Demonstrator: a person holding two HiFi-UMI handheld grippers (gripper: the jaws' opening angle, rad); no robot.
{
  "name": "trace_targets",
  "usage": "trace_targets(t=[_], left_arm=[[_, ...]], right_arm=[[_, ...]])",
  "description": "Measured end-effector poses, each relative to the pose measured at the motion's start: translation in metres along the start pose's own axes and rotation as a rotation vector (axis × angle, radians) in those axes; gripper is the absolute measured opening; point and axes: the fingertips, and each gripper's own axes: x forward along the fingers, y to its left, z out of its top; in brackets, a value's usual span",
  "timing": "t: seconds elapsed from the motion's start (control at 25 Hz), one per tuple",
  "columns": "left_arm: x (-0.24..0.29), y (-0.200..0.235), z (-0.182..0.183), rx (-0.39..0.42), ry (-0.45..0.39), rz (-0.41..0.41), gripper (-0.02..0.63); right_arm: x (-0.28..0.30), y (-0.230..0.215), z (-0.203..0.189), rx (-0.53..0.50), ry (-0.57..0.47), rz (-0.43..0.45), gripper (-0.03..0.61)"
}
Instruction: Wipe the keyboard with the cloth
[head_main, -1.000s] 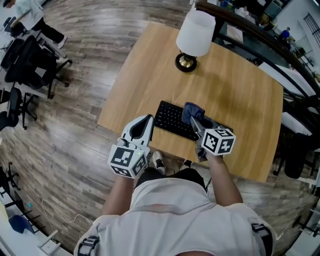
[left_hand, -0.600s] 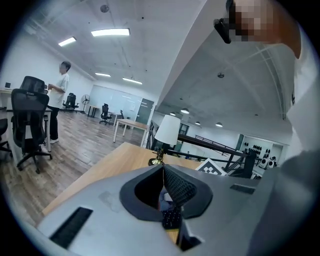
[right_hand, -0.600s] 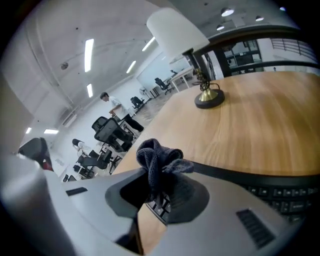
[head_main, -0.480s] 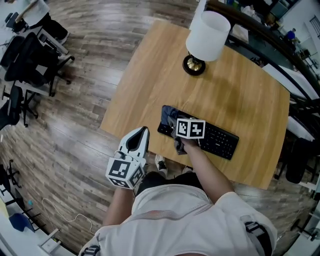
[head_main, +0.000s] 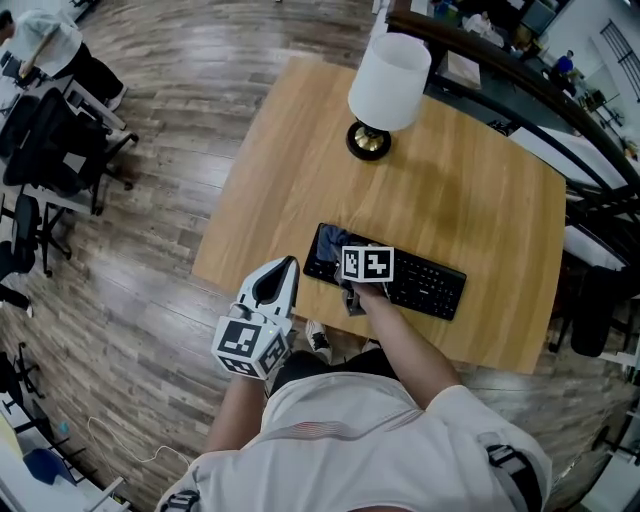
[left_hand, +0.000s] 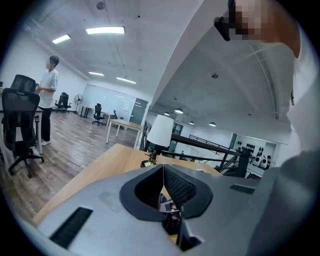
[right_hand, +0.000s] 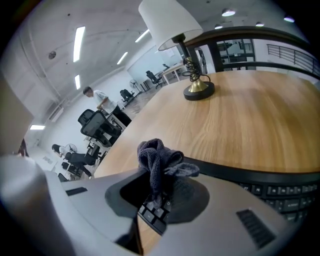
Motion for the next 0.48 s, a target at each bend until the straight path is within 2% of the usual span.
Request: trace_targets(t=[0.48], left_arm=[[0.035, -0.055, 0.006, 0.040, 0.016, -0.118, 0.015]], right_arm=[[-0.043, -0.054, -0.015, 0.088, -0.028, -0.044, 0.135]])
